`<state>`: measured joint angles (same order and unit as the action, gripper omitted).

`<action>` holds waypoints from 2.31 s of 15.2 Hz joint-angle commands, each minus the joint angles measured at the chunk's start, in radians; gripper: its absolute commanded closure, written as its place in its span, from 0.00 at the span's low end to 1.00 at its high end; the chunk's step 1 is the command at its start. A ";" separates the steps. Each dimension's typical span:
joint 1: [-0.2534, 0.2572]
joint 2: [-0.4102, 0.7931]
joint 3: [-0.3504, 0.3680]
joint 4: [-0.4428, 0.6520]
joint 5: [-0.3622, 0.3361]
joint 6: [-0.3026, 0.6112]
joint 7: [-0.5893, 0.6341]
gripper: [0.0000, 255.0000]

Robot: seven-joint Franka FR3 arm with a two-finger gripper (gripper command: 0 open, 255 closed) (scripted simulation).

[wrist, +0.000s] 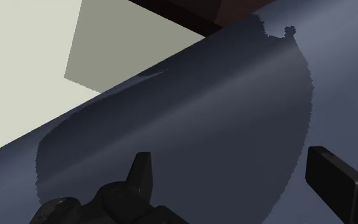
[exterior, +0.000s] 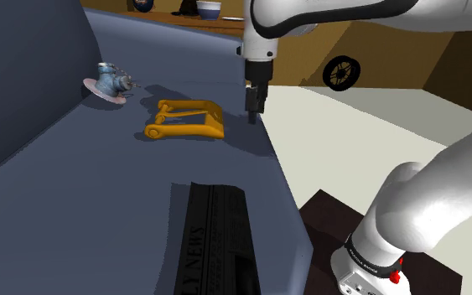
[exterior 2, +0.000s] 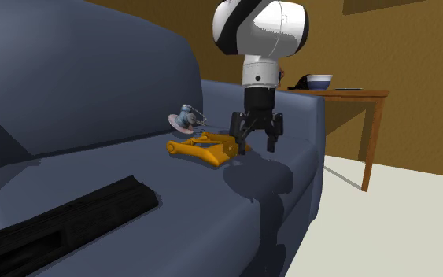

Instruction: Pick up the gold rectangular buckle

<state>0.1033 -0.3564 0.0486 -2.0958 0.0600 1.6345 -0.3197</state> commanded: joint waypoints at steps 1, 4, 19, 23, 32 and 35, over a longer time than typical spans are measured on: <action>0.012 0.077 0.007 0.073 -0.003 0.012 -0.034 0.00; 0.030 0.182 0.020 0.186 -0.009 0.017 -0.077 0.00; 0.112 0.614 0.096 0.724 -0.065 -0.039 -0.224 0.00; 0.110 0.604 0.095 0.656 -0.063 0.019 -0.226 0.00; 0.110 0.601 0.095 0.632 -0.063 0.041 -0.226 1.00; 0.110 0.601 0.095 0.632 -0.063 0.041 -0.226 1.00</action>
<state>0.2133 0.2450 0.1440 -1.4638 -0.0030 1.6761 -0.5455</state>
